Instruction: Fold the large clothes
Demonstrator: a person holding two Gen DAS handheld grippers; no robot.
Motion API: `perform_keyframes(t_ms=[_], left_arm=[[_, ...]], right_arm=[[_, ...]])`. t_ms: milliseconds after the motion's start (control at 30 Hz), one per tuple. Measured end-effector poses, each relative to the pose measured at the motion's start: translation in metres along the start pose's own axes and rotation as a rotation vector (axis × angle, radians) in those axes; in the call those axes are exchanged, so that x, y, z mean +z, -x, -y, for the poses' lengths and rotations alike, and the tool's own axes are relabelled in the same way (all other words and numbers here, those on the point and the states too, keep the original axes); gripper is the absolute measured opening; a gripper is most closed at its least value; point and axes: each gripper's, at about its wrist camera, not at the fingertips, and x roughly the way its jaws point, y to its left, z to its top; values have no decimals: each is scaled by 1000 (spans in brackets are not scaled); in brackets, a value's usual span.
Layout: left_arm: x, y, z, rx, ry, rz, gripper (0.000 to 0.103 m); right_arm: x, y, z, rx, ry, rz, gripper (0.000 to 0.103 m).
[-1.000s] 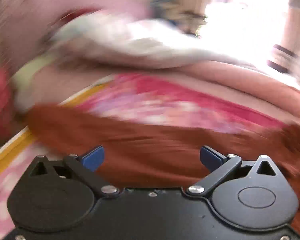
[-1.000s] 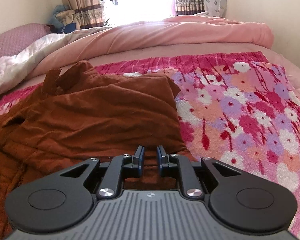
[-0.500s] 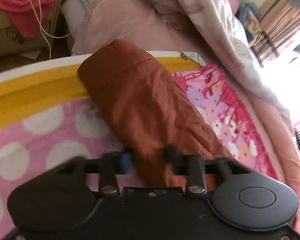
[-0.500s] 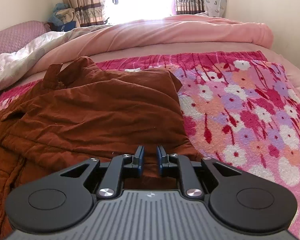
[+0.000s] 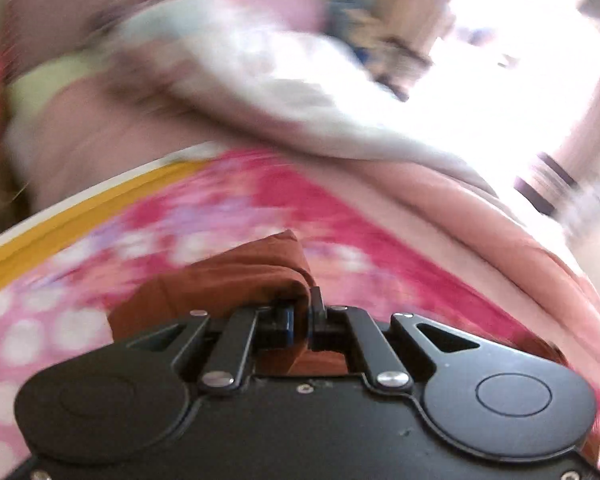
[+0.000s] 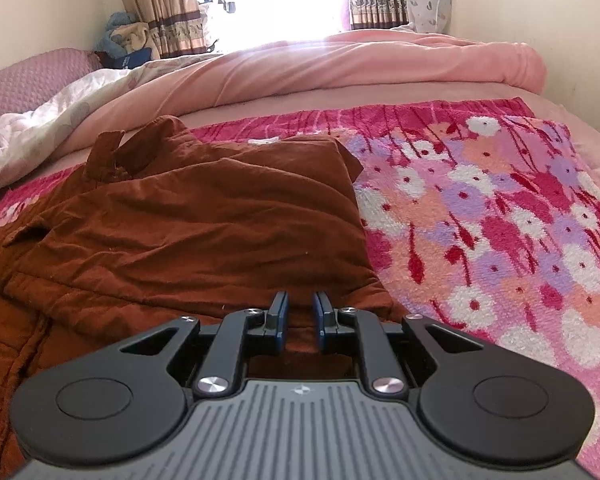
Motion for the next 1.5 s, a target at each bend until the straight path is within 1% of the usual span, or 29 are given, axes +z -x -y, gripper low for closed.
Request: perform_keyframes(t_ms=[67,100,167,200,233,300,333,367,400,467,567,633,700,767,800,867,900,933,967,1033,1100,1133,1267,1300,1333,1367,1400,1467,1500], left_arm=[[-11,1,56,-98,-93,-9,3],[-22,0,91,-159,-149,-26,3],[-49,-4,152,-253,-263,-67,3],[-65,-8,180,-281,-331,-93,3],[-86,-15,208,-309,-394,-132,3],[-127,-34,247,-363,-477,-234,4],[-148,-47,262,-376,-509,-295,4],[-166,-59,272,-362,-537,-341,4],[-183,-71,278,-338,-555,-368,6],[-201,-83,278,-327,-568,-407,9],[-195,-82,261,-376,-511,-429,13],[-178,-69,246,-422,-470,-428,26],[-157,-56,225,-451,-432,-408,63],[-140,-33,209,-468,-387,-362,77],[-130,-24,193,-484,-358,-339,77],[-112,-4,173,-492,-342,-301,77],[-105,-1,162,-467,-342,-275,78],[-99,-5,153,-421,-333,-260,78],[-96,-10,143,-385,-314,-262,78],[-93,-27,124,-343,-256,-302,78],[-98,-46,115,-310,-231,-340,77],[-102,-52,111,-292,-220,-353,77],[-118,-73,107,-268,-225,-395,77],[-120,-75,109,-263,-236,-399,77],[-122,-77,111,-259,-243,-400,77],[-123,-78,113,-263,-252,-402,77],[-122,-75,116,-278,-263,-404,77],[-119,-68,124,-306,-273,-388,77],[-118,-65,127,-315,-286,-371,78]], right_arm=[[-2,0,1,8,-5,6,18],[-3,0,2,13,-8,7,18],[-5,1,4,20,-18,11,18],[-6,2,4,22,-20,14,18],[-5,2,4,22,-18,15,18],[-6,3,3,19,-12,17,18],[-6,3,2,18,-6,17,18],[-6,3,2,17,0,17,18],[-6,3,1,15,3,16,18],[-6,3,2,17,-1,14,18],[-5,3,2,21,7,9,18],[-4,3,3,30,14,5,19],[-2,3,4,37,4,0,20],[1,7,5,41,-4,7,23],[2,10,4,38,-9,14,26],[6,19,-1,37,-9,29,36],[8,25,-6,50,0,45,38],[11,30,-11,65,11,56,40],[14,34,-17,87,17,67,41],[20,39,-33,176,14,67,52],[26,35,-50,273,17,51,54],[29,31,-60,299,25,44,54],[35,3,-97,312,78,18,54],[35,-9,-102,317,78,-8,53],[34,-17,-105,317,69,-25,42],[32,-24,-106,331,60,-43,25],[31,-31,-107,345,60,-61,4],[30,-29,-104,306,59,-44,2],[31,-23,-101,313,62,-31,2]])
